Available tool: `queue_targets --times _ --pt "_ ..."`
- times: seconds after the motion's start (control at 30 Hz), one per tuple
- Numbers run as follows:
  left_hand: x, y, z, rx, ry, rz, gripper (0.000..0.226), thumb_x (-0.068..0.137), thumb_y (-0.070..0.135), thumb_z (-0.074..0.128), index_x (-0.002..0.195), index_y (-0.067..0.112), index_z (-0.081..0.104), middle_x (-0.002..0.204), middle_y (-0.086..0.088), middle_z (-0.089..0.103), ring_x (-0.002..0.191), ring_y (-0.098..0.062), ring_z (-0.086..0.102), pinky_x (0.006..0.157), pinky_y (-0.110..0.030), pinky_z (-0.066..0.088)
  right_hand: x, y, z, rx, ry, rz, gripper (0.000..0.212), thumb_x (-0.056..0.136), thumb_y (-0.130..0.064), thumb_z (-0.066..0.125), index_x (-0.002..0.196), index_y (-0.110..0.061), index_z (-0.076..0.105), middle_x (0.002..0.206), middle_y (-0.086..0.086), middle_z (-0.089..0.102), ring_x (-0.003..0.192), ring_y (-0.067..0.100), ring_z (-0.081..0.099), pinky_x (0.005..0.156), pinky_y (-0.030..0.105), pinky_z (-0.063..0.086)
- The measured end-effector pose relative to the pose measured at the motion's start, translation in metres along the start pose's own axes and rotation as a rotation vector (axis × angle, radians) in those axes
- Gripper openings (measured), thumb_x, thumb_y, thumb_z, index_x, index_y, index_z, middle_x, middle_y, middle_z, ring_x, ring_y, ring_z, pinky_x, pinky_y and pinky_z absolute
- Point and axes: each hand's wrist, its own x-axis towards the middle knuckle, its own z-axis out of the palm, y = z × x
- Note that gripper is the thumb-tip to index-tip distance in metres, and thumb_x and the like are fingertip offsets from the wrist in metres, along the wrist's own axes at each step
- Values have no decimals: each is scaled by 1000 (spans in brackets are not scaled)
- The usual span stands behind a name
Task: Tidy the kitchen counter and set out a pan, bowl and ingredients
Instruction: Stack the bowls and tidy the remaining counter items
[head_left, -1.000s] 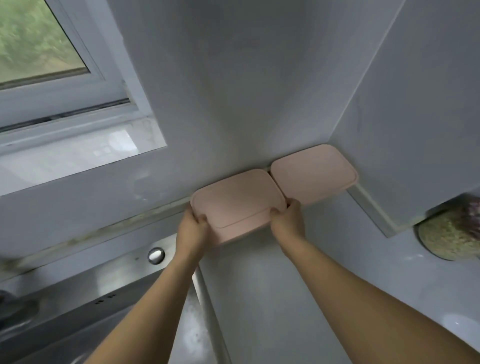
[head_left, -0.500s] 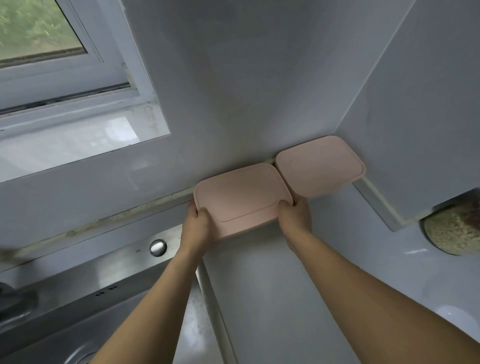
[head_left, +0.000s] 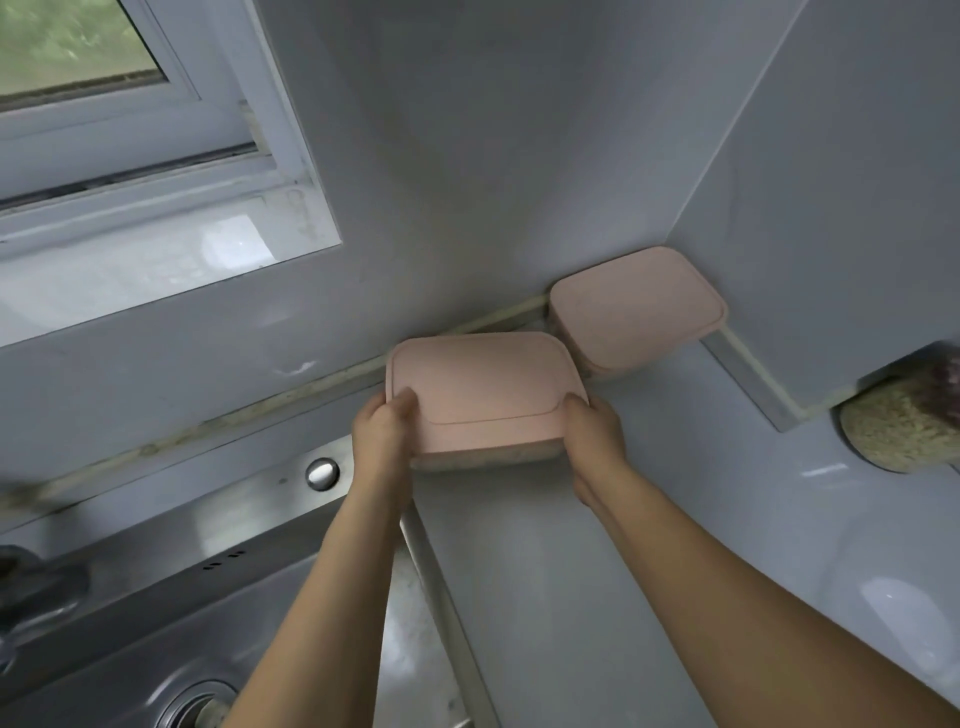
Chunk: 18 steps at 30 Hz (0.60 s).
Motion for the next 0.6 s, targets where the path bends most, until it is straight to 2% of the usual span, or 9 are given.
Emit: queue_targets --times 0.07,0.2,0.33,0.47,0.53,0.6 --pt "-14 8 -5 21 11 13 18 93 13 54 75 15 58 75 0 55 70 -18 49 60 -30 38 -16 3 -9 4 5 -19 29 93 -24 44 116 -13 58 102 4 62 89 21 58 71 29 44" --pt "-46 16 -8 69 15 20 19 92 16 54 73 15 55 75 0 52 70 -18 47 60 -31 36 -47 4 -34 17 66 -78 21 91 -22 50 99 -7 62 96 11 65 89 29 61 74 35 47" --pt "-96 17 9 71 -49 36 15 86 20 56 71 15 55 80 -5 51 77 -24 44 65 -33 33 -73 4 -85 21 171 -119 16 91 -21 51 93 -6 57 87 8 60 82 25 56 66 32 39" --pt "-153 15 37 119 -156 42 11 94 18 51 88 14 59 79 1 53 81 -21 47 61 -30 36 -100 10 -143 99 265 -103 12 92 -22 48 93 -10 53 87 4 57 81 24 54 72 35 42" --pt "-178 11 49 137 -210 40 11 95 18 50 98 11 58 80 2 51 79 -20 47 65 -32 37 -109 14 -167 154 309 -77 9 91 -22 48 90 -14 50 87 2 56 78 22 53 72 35 42" --pt "-200 6 61 157 -248 40 10 95 18 50 99 11 57 80 2 51 79 -21 47 72 -33 37 -121 19 -192 206 362 -61 8 88 -22 48 89 -14 50 87 3 57 78 22 53 71 34 41"
